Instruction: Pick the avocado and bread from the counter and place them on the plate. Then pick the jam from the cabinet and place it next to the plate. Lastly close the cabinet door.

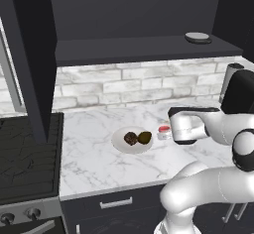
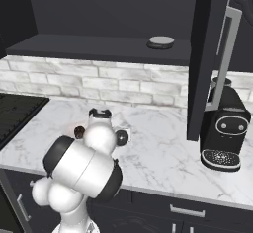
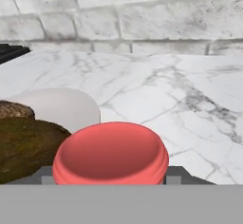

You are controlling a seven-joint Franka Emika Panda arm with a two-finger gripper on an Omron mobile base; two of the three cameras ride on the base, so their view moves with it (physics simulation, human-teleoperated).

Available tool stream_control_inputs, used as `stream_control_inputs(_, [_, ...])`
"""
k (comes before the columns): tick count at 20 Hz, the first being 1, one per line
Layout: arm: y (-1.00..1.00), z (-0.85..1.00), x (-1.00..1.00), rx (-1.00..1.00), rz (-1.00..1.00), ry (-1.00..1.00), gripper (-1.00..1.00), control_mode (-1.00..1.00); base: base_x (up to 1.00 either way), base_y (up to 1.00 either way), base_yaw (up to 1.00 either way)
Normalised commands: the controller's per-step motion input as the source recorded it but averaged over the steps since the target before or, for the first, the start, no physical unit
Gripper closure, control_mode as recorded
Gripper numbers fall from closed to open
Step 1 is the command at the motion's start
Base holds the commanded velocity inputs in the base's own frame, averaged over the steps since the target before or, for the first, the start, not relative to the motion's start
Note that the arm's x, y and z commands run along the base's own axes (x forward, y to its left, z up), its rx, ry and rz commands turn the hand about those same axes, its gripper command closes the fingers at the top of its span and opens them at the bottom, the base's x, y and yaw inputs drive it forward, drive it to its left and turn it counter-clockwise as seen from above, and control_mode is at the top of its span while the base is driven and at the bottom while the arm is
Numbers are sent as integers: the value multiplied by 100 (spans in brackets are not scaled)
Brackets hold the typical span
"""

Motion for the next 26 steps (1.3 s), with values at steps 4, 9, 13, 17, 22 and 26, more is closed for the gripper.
stream_control_inputs(4, [0,-22,8,0,0,0,100,-100,0,0,0])
stream_control_inputs(9, [0,-18,11,0,0,-2,100,-100,0,0,0])
stream_control_inputs(13, [9,-27,7,0,0,-4,100,-100,0,0,0])
stream_control_inputs(17, [10,-26,1,0,0,-3,100,-100,0,0,0])
stream_control_inputs(22, [2,-6,0,1,0,0,100,-100,0,0,0])
stream_control_inputs(26, [1,-6,0,0,0,-4,100,-100,0,0,0])
